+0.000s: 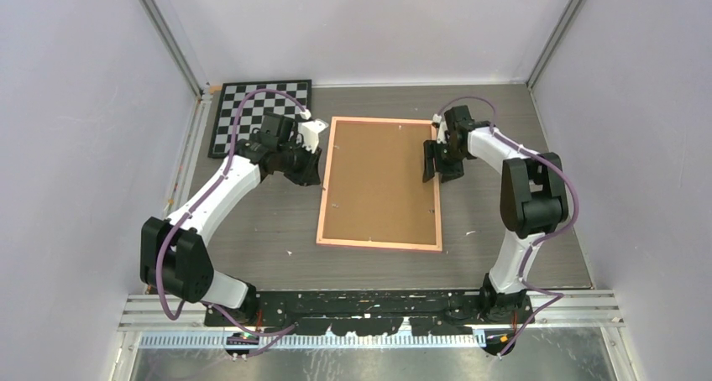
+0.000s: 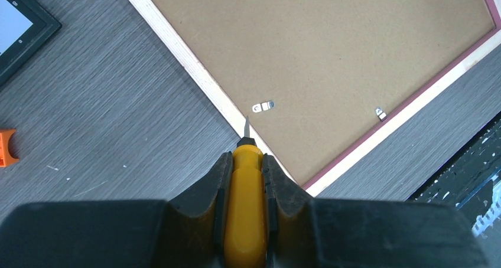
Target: Take the photo out of the frame
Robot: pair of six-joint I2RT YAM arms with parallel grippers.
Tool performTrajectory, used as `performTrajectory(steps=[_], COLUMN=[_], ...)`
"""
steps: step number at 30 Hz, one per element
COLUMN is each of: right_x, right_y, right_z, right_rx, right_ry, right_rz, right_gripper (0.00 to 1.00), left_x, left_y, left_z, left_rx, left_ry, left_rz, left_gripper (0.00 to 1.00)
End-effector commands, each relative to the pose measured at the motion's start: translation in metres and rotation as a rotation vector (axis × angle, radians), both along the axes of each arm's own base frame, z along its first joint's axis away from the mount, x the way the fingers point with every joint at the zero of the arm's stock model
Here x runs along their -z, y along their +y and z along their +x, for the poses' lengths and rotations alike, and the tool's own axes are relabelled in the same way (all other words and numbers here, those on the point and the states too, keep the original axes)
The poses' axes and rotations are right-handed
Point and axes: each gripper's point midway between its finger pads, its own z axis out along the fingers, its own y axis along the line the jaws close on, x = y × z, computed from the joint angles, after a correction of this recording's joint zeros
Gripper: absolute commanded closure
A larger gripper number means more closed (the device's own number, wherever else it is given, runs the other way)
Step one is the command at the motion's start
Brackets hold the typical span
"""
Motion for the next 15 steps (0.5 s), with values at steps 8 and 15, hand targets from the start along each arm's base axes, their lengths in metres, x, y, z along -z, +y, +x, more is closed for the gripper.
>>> performTrajectory(steps=[8,15], right_x=[0.023,0.035], right_y=[0.009,0.022], right_z=[0.003,-0.031], right_rx=[-0.013,-0.145], right_ry=[0.025,0.062], right_rz=[0.000,-0.039], right_gripper=[0.58,0.85], left_x=[-0.013,-0.013], left_y=[0.001,0.000], left_z=[0.006,0.004], left_rx=[-0.002,0.051], left_ry=[-0.041,-0.046], left_rz=[-0.008,0.008], left_gripper=[1.00,1.00])
